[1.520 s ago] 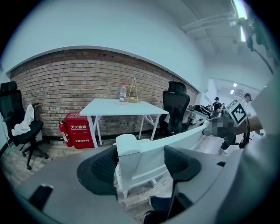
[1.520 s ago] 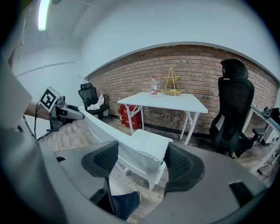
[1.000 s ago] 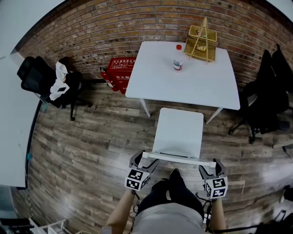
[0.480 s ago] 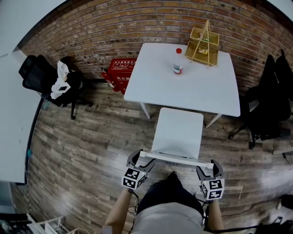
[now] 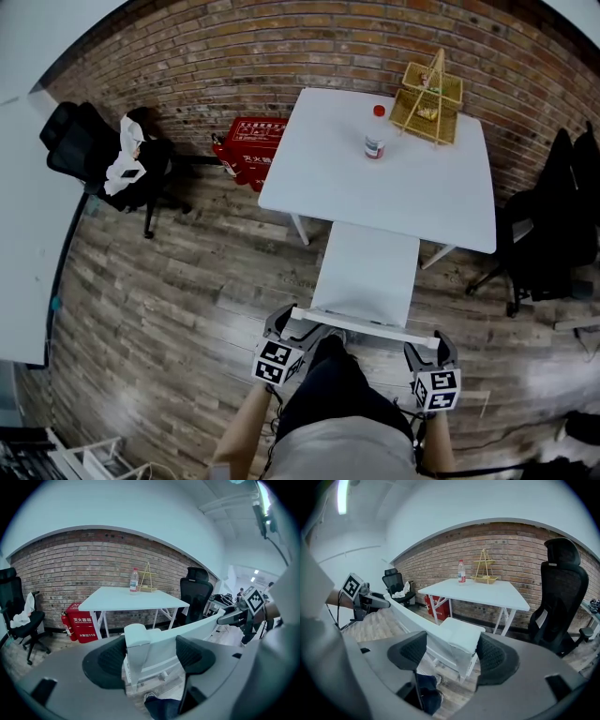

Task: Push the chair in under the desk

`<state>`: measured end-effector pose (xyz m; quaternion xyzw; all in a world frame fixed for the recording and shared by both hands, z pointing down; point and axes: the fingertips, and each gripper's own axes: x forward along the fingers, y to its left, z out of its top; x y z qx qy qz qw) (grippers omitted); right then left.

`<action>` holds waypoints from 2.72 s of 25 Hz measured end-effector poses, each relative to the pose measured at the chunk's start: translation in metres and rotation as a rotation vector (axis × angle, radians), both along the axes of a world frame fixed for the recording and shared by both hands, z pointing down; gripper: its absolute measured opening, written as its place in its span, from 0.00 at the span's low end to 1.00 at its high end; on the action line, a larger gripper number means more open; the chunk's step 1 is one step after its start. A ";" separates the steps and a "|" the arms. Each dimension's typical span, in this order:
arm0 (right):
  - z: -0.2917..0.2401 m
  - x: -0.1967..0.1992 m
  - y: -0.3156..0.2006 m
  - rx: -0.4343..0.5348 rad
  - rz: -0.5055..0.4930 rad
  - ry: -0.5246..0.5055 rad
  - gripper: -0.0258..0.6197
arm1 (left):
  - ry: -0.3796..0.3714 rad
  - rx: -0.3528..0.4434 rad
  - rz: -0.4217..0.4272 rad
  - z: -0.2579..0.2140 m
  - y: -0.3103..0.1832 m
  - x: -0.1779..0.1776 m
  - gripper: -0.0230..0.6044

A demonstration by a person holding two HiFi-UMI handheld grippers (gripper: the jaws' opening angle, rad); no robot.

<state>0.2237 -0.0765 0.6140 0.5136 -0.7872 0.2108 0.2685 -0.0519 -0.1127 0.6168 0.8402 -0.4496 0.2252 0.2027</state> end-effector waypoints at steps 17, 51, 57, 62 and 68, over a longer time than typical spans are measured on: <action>-0.003 0.000 -0.043 -0.035 -0.010 0.002 0.55 | 0.004 -0.007 0.006 -0.001 -0.043 0.002 0.57; 0.000 0.000 -0.106 -0.025 0.009 0.002 0.55 | 0.000 0.000 0.037 0.004 -0.112 0.000 0.57; -0.002 0.004 -0.121 -0.025 0.004 -0.001 0.55 | 0.005 0.003 0.028 -0.002 -0.125 0.006 0.57; -0.003 0.008 -0.133 -0.018 -0.007 -0.003 0.55 | 0.000 -0.011 0.020 -0.002 -0.134 0.010 0.57; -0.002 0.014 -0.152 -0.018 -0.015 0.000 0.55 | 0.000 -0.011 0.007 -0.002 -0.150 0.015 0.57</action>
